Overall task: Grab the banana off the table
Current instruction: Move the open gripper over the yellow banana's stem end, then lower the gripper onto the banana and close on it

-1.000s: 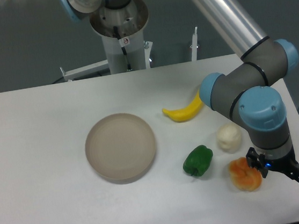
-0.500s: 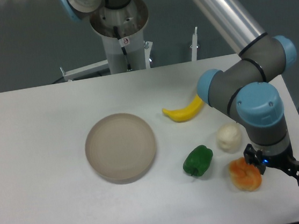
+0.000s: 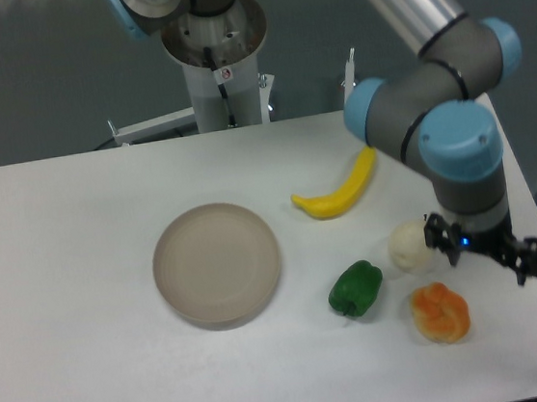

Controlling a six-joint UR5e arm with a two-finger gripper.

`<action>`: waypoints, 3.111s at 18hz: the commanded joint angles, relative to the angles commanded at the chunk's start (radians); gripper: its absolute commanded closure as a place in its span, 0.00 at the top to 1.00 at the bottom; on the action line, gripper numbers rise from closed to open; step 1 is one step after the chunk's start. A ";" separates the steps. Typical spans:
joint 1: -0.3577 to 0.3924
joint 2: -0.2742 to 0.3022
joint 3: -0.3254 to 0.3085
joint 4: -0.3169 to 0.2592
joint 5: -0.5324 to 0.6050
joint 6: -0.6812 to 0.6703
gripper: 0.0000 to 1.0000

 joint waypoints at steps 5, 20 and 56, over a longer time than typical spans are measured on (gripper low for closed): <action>0.037 0.088 -0.121 -0.079 -0.022 0.024 1.00; 0.126 0.255 -0.586 0.107 -0.101 0.123 1.00; 0.140 0.197 -0.714 0.296 -0.146 0.152 0.58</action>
